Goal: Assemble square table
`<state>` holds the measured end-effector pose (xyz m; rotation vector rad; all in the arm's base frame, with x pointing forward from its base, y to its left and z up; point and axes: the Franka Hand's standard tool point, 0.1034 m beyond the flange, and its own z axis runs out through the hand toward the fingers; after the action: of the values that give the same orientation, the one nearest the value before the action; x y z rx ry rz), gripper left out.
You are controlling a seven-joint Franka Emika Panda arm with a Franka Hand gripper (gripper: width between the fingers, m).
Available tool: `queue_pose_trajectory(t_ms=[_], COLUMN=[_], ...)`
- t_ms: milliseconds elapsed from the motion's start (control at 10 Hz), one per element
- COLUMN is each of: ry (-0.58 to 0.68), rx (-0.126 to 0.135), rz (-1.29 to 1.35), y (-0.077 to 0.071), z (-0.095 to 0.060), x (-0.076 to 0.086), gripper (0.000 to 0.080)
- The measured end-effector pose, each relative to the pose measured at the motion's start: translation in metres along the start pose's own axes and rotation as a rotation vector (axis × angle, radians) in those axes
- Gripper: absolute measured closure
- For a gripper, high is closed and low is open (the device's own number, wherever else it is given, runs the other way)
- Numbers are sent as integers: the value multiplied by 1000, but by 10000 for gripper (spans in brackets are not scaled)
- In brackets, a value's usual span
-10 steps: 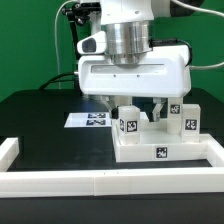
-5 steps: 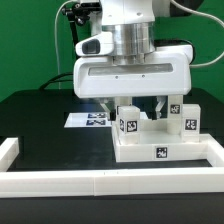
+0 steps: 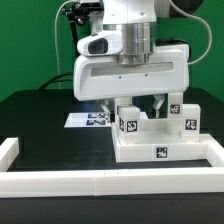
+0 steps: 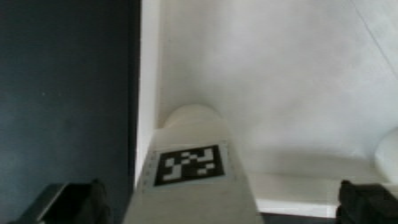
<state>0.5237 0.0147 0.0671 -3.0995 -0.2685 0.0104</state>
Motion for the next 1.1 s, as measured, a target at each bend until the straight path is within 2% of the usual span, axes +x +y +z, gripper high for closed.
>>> queue_pose_trajectory(t_ms=[200,400,700,1000,1100], ry=[0,1,1,7,32], rx=[0,-1,-1,19,13], rz=[4,6,52,358,454], y=[0,2,2,2,1], z=[0,0,0,1,1], x=[0,0,0,-1,1], gripper=[162,514,509,509,509])
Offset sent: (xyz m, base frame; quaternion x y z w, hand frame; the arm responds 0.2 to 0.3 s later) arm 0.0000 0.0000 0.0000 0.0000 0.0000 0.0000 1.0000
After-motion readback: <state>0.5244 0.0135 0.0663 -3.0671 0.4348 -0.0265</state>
